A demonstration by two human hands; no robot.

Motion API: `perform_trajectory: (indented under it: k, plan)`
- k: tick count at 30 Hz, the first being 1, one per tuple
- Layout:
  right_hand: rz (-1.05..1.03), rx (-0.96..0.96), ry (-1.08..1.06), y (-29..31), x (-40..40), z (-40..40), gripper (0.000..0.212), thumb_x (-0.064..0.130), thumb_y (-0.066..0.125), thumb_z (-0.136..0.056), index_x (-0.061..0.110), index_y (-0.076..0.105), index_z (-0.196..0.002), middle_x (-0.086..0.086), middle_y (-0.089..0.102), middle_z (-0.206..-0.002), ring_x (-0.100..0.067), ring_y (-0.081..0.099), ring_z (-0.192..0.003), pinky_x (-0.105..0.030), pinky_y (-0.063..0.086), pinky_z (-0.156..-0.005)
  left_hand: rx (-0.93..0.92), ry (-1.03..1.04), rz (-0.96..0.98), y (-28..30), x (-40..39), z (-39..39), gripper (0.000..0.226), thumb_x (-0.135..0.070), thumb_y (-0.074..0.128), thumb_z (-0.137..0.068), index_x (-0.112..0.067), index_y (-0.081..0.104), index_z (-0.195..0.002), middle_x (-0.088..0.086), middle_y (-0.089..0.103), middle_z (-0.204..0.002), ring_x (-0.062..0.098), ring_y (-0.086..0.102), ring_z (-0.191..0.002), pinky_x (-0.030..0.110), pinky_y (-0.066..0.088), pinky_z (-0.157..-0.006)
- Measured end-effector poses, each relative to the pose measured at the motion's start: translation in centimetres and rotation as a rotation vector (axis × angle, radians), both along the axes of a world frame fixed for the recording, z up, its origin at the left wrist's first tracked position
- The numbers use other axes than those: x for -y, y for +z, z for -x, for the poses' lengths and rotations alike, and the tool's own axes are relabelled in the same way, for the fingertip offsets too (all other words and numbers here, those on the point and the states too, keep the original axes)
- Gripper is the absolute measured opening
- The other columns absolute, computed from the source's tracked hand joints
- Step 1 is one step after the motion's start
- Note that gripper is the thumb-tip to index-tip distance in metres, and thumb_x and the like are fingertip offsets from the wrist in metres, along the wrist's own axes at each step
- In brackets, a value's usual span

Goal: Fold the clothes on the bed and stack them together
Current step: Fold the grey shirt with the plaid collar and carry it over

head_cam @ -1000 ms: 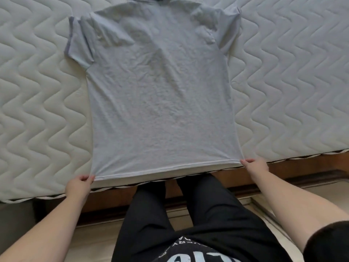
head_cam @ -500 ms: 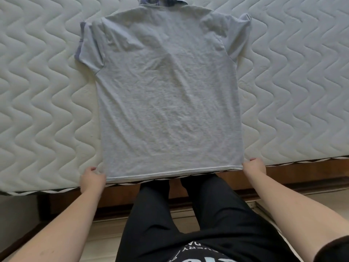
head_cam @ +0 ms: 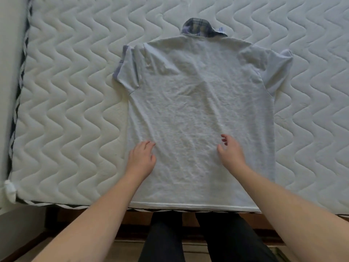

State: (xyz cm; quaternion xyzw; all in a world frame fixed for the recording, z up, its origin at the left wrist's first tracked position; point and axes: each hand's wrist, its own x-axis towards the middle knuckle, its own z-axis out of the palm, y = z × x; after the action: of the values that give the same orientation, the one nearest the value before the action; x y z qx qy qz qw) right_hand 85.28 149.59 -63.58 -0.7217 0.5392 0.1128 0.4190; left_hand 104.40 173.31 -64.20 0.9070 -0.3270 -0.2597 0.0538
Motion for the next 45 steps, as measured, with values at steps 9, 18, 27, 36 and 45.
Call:
perform_trajectory:
  k: [9, 18, 27, 36, 45]
  plan:
    - [0.188, 0.043, 0.388, -1.7, 2.5, -12.4, 0.06, 0.029, 0.048, -0.099, 0.021, 0.025, -0.154, -0.002, 0.026, -0.159, -0.021, 0.023, -0.146, -0.035, 0.017, -0.117, 0.127, -0.256, -0.066, -2.6, 8.0, -8.5, 0.061, -0.034, 0.043, -0.098, -0.022, 0.023, -0.154, 0.003, 0.019, -0.162, 0.019, 0.018, -0.148, 0.034, 0.01, -0.118]
    - [0.324, 0.153, 0.526, -3.3, 6.0, -24.9, 0.056, 0.026, 0.034, -0.104, 0.019, 0.015, -0.156, 0.002, 0.009, -0.164, -0.013, 0.004, -0.151, -0.03, 0.003, -0.121, 0.265, -0.229, 0.03, -6.7, 14.7, -17.4, 0.066, -0.038, 0.039, -0.1, -0.018, 0.014, -0.157, 0.004, 0.008, -0.165, 0.018, 0.008, -0.152, 0.032, -0.005, -0.119]
    - [0.497, 0.24, 0.607, -7.4, 8.9, -33.9, 0.059, 0.027, 0.032, -0.103, 0.02, 0.008, -0.157, 0.003, 0.002, -0.165, -0.01, -0.004, -0.151, -0.027, -0.004, -0.12, 0.392, -0.225, 0.21, -11.4, 14.0, -19.5, 0.064, -0.04, 0.035, -0.093, -0.019, 0.032, -0.154, 0.004, 0.028, -0.161, 0.017, 0.026, -0.148, 0.04, 0.019, -0.12]
    - [0.659, 0.056, 0.707, -11.2, 10.4, -36.6, 0.063, 0.043, 0.024, -0.1, 0.026, 0.006, -0.157, 0.001, 0.003, -0.165, -0.014, -0.001, -0.151, -0.035, -0.006, -0.122, 0.354, -0.228, 0.203, -11.6, 13.9, -19.5, 0.064, -0.038, 0.038, -0.093, -0.019, 0.033, -0.153, 0.003, 0.027, -0.161, 0.018, 0.026, -0.148, 0.041, 0.02, -0.12]
    - [0.636, 0.048, 0.706, -11.5, 10.5, -36.9, 0.065, 0.043, 0.027, -0.095, 0.029, 0.012, -0.157, 0.001, 0.007, -0.165, -0.017, 0.005, -0.151, -0.038, -0.003, -0.122, 0.274, -0.011, 0.535, -6.2, 16.4, -24.0, 0.041, -0.022, 0.047, -0.094, -0.011, 0.059, -0.132, 0.008, 0.059, -0.132, 0.025, 0.053, -0.123, 0.04, 0.038, -0.102]
